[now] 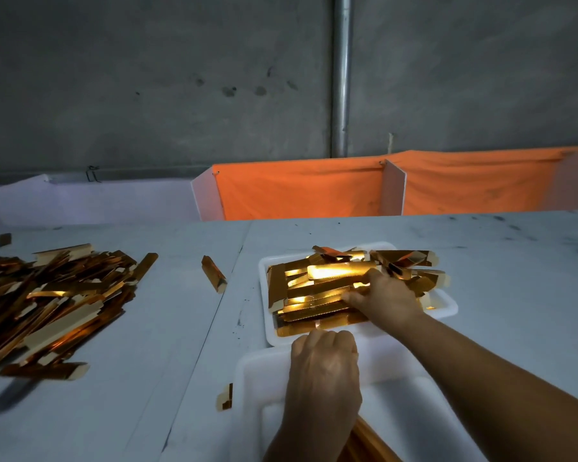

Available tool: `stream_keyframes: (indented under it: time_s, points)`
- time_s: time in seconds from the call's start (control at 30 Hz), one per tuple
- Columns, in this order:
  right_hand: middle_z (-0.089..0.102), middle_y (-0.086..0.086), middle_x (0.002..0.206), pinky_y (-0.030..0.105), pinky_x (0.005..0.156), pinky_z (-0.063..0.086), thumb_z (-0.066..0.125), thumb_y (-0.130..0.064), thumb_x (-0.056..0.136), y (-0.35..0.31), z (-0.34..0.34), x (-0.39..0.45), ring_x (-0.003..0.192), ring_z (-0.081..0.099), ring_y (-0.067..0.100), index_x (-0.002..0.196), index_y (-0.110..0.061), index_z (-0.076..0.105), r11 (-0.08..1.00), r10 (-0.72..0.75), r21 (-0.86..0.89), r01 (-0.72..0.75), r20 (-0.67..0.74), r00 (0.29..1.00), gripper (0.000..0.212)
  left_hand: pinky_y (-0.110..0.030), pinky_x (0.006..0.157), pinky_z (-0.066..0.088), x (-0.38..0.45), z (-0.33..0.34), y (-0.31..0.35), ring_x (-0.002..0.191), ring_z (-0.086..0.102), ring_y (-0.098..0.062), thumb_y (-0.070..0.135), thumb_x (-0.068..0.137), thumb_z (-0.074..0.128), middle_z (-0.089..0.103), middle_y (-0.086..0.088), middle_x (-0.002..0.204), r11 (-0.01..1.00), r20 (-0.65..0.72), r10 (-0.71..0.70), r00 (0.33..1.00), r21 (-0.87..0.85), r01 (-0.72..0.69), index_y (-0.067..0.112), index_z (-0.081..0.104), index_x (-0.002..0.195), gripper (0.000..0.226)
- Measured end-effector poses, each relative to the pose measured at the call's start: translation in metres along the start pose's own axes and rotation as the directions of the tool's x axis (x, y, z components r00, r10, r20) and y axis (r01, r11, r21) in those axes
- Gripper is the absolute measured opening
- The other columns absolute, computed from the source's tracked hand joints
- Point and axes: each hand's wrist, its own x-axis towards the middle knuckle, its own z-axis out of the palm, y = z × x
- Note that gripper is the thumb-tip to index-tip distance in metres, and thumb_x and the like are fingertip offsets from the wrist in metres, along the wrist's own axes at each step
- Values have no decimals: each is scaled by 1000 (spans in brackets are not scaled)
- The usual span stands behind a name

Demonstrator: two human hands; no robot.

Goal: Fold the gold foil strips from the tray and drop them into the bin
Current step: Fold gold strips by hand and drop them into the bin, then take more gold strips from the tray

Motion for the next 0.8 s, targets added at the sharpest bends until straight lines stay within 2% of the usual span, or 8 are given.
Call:
stream_keyframes:
  time_s: [0.1, 0.2, 0.27, 0.33, 0.53, 0.63, 0.7, 0.8]
  points:
    - [63, 4, 113, 37, 90, 45, 63, -38, 88, 0, 14, 2, 109, 56, 23, 120, -20, 54, 999, 28, -32, -30, -69, 997, 37, -19, 108, 21, 1, 0, -2, 122, 38, -3, 33, 98, 42, 47, 11, 136, 1000, 20, 6, 1000, 10, -6, 26, 46, 132, 35]
    - [64, 5, 111, 35, 89, 47, 61, -26, 91, 5, 14, 1, 108, 55, 24, 114, -24, 61, 996, 35, 90, -24, -126, 991, 23, -24, 103, 31, 1, -4, 1, 113, 47, -5, 28, 94, 51, 56, 8, 125, 1000, -23, 22, 999, 4, -22, 22, 54, 123, 29]
    - [66, 7, 104, 35, 86, 50, 58, -19, 93, 9, 10, -2, 105, 57, 25, 107, -23, 66, 956, 43, 295, 3, -149, 988, 16, -32, 80, 52, 1, -6, 3, 84, 63, -12, 16, 77, 68, 68, 3, 91, 998, -135, 60, 989, 23, -57, 16, 68, 94, 17]
    - [68, 5, 96, 29, 74, 49, 60, -15, 93, 13, 0, -7, 96, 61, 23, 95, -22, 67, 883, 45, 467, 41, -171, 984, 10, -32, 62, 55, 0, -2, 0, 67, 66, -18, 11, 65, 68, 69, 0, 75, 999, -255, 41, 966, -14, -46, 13, 71, 80, 16]
    - [58, 5, 104, 24, 77, 36, 55, -14, 94, 33, -32, -27, 87, 53, 19, 110, -18, 67, 887, 100, 441, 136, -471, 877, 20, -39, 72, 55, 2, -3, 1, 88, 69, -26, 3, 55, 88, 72, -7, 98, 999, -314, -48, 948, -26, 42, 6, 72, 100, 47]
    - [59, 5, 99, 33, 80, 44, 52, -18, 95, 46, -34, -38, 88, 57, 22, 110, -23, 64, 848, 168, 511, 141, -511, 843, 20, -39, 87, 48, 2, -3, 2, 108, 63, -31, 11, 67, 83, 66, -11, 118, 999, -293, -36, 955, 0, 37, 7, 66, 117, 53]
    - [62, 7, 101, 41, 84, 53, 51, -15, 97, 53, -26, -43, 89, 64, 26, 108, -21, 64, 710, 260, 699, 87, -375, 890, 18, -35, 106, 26, 2, -3, 6, 133, 41, -28, 23, 86, 66, 46, -7, 143, 997, -240, -65, 968, 12, 70, 12, 49, 136, 54]
    - [62, 13, 94, 28, 70, 58, 54, -3, 94, 61, -19, -52, 83, 65, 26, 100, -12, 66, 393, 274, 919, 39, -157, 949, 16, -41, 94, 44, 1, -4, 5, 119, 56, -29, 14, 71, 80, 59, -12, 128, 999, -303, -19, 953, 25, 28, 4, 61, 123, 56]
